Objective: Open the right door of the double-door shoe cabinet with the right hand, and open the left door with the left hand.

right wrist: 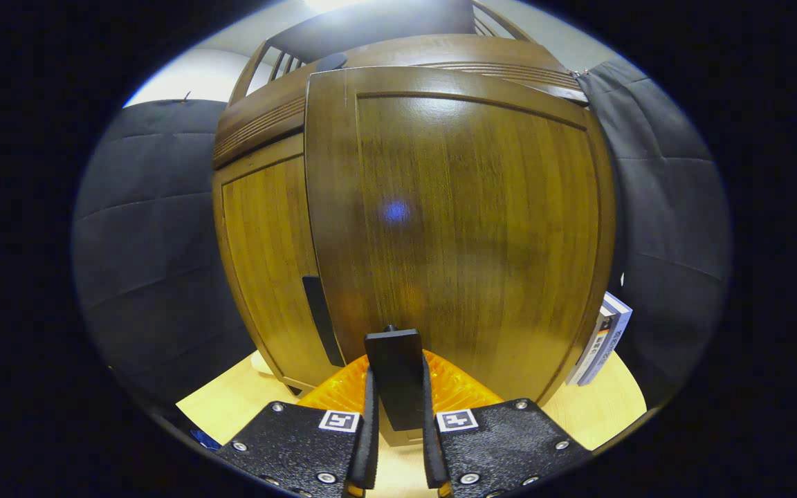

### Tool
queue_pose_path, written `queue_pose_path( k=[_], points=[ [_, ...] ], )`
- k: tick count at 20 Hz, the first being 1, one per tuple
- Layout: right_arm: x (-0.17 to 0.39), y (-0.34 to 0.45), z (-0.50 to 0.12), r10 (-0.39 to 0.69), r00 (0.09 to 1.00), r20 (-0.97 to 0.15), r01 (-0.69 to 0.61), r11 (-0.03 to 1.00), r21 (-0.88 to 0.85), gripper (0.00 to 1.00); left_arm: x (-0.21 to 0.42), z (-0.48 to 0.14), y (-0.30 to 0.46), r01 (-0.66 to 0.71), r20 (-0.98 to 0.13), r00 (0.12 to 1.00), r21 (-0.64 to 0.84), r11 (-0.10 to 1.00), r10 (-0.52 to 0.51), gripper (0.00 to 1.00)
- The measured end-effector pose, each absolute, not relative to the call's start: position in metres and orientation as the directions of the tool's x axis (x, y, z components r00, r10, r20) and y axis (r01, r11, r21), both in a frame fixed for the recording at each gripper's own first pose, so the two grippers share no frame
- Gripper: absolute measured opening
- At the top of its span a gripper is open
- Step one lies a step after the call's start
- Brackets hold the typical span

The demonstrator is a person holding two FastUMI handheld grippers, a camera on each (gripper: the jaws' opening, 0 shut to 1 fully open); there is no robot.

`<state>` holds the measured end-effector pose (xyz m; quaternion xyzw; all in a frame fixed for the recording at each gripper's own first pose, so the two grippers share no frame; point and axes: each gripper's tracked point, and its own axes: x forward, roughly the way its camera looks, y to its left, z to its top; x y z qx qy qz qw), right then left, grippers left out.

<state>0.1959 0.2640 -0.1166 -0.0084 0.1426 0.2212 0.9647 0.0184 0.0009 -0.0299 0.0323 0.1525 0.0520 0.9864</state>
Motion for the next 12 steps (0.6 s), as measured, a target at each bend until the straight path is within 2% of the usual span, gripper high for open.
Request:
queue_pose_path(
  k=[2, 3, 4, 12],
  points=[
    [0.195, 0.263, -0.115, 0.419, 0.865, -0.275, -0.422, 0.905, 0.053, 0.27, 0.019, -0.027, 0.002, -0.072, -0.298, 0.950, 0.073, 0.995, 0.090, 0.95],
    [0.195, 0.263, -0.116, 0.415, 0.868, -0.274, -0.417, 0.907, 0.054, 0.27, 0.021, -0.023, 0.002, -0.065, -0.293, 0.952, 0.071, 0.995, 0.083, 1.00],
    [0.196, 0.262, -0.115, 0.410, 0.870, -0.272, -0.411, 0.910, 0.056, 0.27, 0.025, -0.022, 0.002, -0.058, -0.287, 0.955, 0.068, 0.996, 0.075, 0.95],
    [0.195, 0.260, -0.117, 0.382, 0.882, -0.277, -0.379, 0.923, 0.068, 0.27, 0.069, -0.023, 0.006, 0.034, -0.275, 0.961, 0.063, 0.997, -0.016, 0.95]
  ],
)
